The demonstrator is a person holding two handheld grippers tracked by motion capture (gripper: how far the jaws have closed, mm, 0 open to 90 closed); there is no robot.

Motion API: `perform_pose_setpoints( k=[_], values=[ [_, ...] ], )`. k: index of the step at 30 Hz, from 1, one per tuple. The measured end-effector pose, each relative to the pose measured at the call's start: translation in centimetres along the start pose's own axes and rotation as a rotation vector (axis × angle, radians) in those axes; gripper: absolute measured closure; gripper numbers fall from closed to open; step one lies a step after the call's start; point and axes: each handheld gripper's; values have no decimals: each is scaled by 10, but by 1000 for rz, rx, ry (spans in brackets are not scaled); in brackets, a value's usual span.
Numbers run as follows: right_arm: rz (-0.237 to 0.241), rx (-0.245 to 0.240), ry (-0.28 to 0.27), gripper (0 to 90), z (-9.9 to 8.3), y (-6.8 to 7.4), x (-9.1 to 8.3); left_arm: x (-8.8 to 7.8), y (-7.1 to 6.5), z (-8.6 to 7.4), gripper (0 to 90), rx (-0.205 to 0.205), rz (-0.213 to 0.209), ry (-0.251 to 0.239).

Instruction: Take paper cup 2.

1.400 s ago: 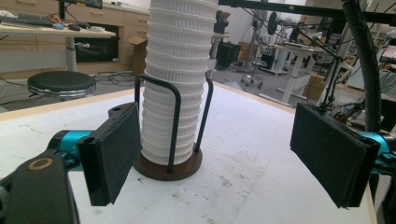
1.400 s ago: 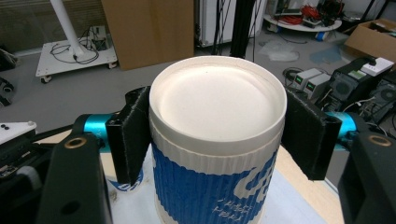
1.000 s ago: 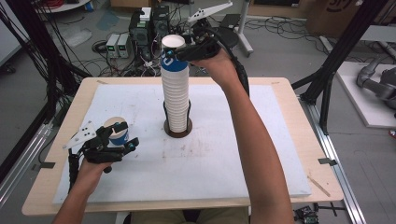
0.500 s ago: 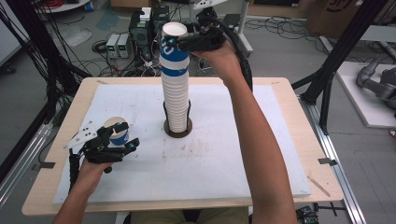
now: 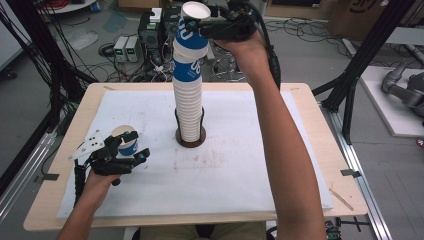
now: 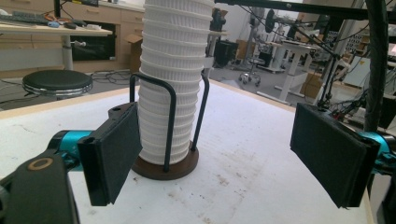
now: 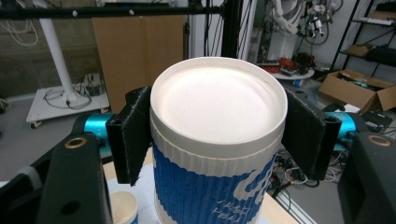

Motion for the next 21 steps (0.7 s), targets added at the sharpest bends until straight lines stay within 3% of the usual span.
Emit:
perform_pose_setpoints(
  k=[5,11,21],
  values=[
    [-3,5,-33,310,7,0,-15,2,-2,-1,165,1,-8,5],
    [-9,-27,-23,310,11,2,-37,4,-4,-1,165,1,-19,6],
    [-25,-27,-13,309,-13,1,-90,8,-8,-3,165,1,-35,17]
  ],
)
Point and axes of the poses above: each handheld gripper's, and its own axes: x roughly forward along the jaws, z roughly out of its top, y roughly to its left, and after that the axes turned 9 degrees about -y, right-handed
